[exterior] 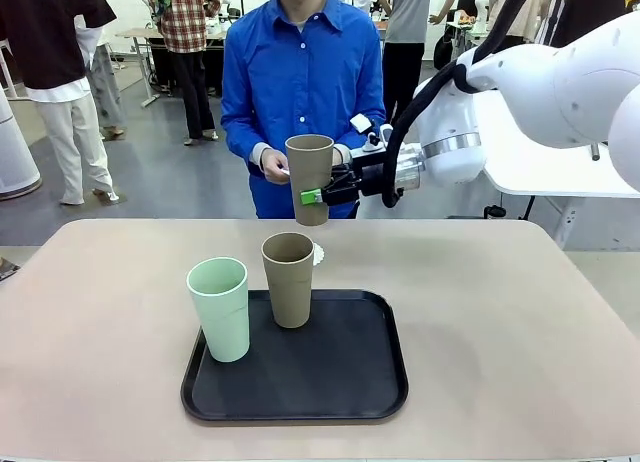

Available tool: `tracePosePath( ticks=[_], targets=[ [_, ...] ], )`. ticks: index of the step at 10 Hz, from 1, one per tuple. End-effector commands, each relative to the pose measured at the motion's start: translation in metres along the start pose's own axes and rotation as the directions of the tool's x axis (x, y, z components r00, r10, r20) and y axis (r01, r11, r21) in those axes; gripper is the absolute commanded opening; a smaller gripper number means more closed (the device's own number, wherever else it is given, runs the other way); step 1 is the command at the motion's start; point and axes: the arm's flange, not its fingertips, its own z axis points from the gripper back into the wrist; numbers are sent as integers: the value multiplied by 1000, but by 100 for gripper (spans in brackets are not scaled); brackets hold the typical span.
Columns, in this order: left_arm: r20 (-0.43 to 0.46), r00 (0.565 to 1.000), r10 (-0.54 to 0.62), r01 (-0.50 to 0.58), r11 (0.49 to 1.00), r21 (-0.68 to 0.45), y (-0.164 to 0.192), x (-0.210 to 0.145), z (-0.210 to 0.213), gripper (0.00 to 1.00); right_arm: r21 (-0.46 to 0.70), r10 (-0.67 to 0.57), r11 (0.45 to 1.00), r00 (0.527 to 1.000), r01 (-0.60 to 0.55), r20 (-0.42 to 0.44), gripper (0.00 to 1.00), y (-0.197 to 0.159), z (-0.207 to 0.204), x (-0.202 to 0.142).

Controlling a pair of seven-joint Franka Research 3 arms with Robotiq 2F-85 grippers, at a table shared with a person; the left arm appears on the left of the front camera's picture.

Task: Place coasters on the table and set cups on them.
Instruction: Pick up one Reusable plastic cup and place it on a coaster set by the human.

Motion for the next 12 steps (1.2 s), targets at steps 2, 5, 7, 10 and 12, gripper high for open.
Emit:
tracePosePath(
  ticks=[2,5,7,10,12],
  targets=[
    [8,1000,-9,9,1000,-12,0,0,1,100,2,4,1000,1000,-4,2,85,4,4,5],
    [8,1000,-9,9,1000,-12,0,0,1,100,2,4,1000,1000,-4,2,85,4,4,5],
    [8,1000,-9,9,1000,-12,0,0,1,100,-2,5,1000,1000,-5,1,85,0,2,4],
    [8,1000,-9,9,1000,-12,0,0,1,100,8,34,999,999,-34,-4,85,-23,-8,-20],
    [8,1000,-9,9,1000,-12,0,0,1,100,-18,15,1000,1000,-15,4,85,-41,-16,-32]
  ],
)
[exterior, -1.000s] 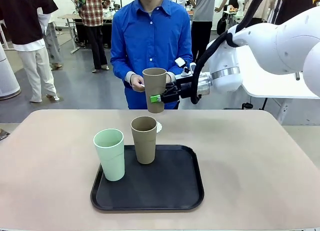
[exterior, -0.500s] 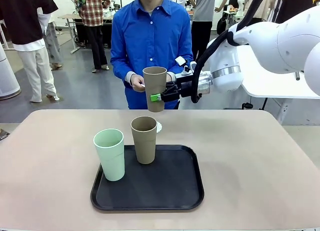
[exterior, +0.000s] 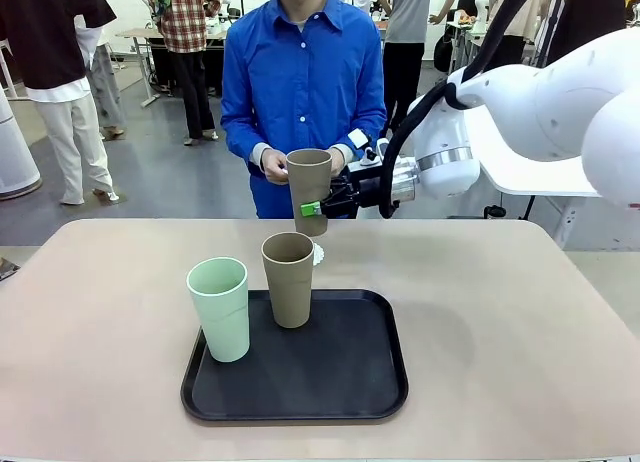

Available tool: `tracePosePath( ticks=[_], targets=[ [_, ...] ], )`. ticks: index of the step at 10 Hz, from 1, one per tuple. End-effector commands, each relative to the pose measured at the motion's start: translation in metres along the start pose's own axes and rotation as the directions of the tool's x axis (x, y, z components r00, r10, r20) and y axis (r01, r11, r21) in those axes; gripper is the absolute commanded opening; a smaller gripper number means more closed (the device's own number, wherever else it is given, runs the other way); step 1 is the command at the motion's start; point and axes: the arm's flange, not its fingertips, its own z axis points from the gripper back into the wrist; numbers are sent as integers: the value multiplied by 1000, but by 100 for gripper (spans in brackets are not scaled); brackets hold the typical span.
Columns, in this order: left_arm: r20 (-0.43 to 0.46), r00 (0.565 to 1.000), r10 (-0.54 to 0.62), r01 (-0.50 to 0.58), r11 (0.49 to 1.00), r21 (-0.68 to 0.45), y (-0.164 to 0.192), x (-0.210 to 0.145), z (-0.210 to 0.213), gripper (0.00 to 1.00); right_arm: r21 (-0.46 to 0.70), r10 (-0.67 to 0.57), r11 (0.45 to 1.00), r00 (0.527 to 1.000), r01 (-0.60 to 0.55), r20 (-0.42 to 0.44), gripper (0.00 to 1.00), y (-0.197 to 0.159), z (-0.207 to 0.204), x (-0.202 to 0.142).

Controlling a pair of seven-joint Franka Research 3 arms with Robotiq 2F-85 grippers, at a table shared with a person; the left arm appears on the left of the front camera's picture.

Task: Place coasters on the table and set cups on them.
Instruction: Pick up one Reusable plastic cup and place it on a coaster set by the human.

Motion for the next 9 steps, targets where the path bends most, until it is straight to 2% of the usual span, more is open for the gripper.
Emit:
tracePosePath(
  ticks=[1,5,9],
  targets=[
    [8,1000,-9,9,1000,-12,0,0,1,100,-10,3,1000,1000,-3,7,85,-25,-15,-3],
    [8,1000,-9,9,1000,-12,0,0,1,100,-4,-4,1000,1000,4,-14,85,-40,-39,-12],
    [8,1000,-9,9,1000,-12,0,0,1,100,0,11,1000,1000,-11,4,85,-29,-32,-15]
  ],
)
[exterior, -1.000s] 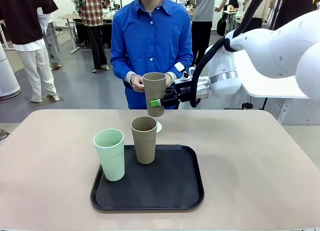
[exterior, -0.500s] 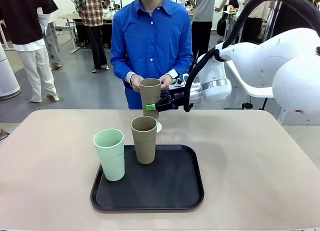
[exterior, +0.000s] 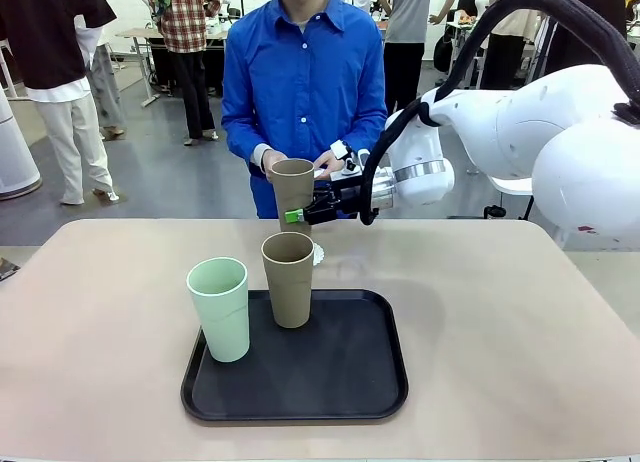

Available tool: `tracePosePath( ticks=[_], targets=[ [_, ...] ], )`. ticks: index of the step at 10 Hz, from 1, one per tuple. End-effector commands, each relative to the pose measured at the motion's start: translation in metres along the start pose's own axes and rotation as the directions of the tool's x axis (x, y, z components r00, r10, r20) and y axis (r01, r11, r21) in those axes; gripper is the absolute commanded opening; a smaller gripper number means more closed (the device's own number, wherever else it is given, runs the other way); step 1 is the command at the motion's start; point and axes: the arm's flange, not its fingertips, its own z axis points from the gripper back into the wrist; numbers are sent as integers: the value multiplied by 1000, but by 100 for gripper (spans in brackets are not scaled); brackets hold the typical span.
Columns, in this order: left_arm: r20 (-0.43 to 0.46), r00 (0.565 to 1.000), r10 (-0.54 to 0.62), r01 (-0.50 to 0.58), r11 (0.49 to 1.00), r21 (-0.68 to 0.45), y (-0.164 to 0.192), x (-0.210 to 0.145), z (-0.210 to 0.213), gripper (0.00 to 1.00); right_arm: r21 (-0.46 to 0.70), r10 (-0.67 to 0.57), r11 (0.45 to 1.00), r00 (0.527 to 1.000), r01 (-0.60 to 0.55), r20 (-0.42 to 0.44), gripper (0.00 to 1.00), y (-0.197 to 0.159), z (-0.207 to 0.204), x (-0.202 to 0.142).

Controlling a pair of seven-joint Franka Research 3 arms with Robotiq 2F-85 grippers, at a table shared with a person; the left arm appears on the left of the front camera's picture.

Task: Place coasters on the table and set cups on them.
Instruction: Pick up one Reusable plastic cup and place it on a coaster set by the human.

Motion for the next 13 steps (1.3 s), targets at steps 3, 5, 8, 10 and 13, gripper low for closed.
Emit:
tracePosePath(
  ticks=[3,5,8,10,13],
  targets=[
    [8,1000,-9,9,1000,-12,0,0,1,100,-1,0,1000,1000,0,0,85,0,1,0],
    [8,1000,-9,9,1000,-12,0,0,1,100,55,37,998,999,-36,-23,85,-3,2,-10],
    [8,1000,-9,9,1000,-12,0,0,1,100,31,47,998,998,-45,-44,85,-8,7,-27],
    [8,1000,-9,9,1000,-12,0,0,1,100,38,37,999,999,-36,-30,85,-11,6,-32],
    [8,1000,-9,9,1000,-12,0,0,1,100,55,6,998,1000,-6,-11,85,-15,0,-37]
  ],
)
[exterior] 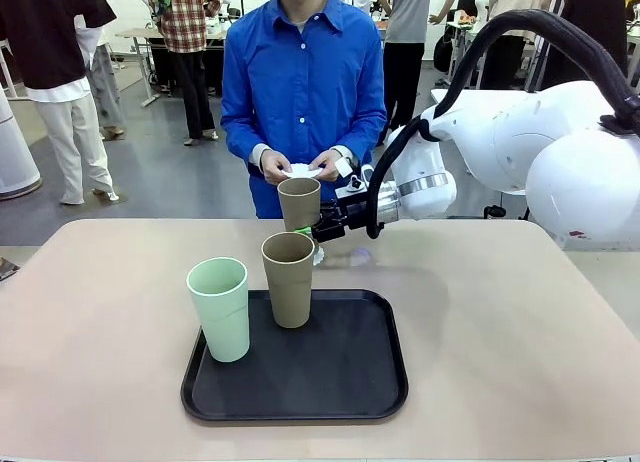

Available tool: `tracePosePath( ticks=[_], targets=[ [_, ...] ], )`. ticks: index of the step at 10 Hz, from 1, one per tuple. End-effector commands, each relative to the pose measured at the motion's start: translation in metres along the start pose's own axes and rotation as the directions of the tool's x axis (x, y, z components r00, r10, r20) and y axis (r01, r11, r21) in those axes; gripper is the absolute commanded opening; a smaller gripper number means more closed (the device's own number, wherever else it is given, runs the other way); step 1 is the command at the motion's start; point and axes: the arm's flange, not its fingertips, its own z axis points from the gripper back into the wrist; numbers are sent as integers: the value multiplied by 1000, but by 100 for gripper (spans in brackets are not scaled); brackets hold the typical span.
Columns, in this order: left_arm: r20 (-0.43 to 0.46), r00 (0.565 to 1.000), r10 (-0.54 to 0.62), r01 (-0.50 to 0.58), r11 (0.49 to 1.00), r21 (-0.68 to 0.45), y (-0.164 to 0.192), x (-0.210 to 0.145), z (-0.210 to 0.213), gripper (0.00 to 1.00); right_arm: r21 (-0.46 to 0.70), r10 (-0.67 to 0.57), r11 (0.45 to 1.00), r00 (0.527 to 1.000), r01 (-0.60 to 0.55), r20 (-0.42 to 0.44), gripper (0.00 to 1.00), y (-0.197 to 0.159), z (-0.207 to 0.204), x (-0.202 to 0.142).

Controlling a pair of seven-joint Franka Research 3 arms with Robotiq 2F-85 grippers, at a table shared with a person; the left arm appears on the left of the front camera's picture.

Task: Place coasters on the table and set cups on them.
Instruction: Pick up one Reusable plastic cup and place it on a coaster set by the human.

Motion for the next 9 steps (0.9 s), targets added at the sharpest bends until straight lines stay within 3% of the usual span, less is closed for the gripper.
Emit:
tracePosePath(
  ticks=[1,7,8,9],
  targets=[
    [8,1000,-9,9,1000,-12,0,0,1,100,19,-20,1000,999,20,24,85,-11,-5,-1],
    [8,1000,-9,9,1000,-12,0,0,1,100,13,-34,999,999,34,28,85,-17,-5,-10],
    [8,1000,-9,9,1000,-12,0,0,1,100,15,-39,999,999,39,27,97,-17,-4,-10],
    [8,1000,-9,9,1000,-12,0,0,1,100,18,-42,999,999,42,27,100,-16,-3,-10]
  ],
)
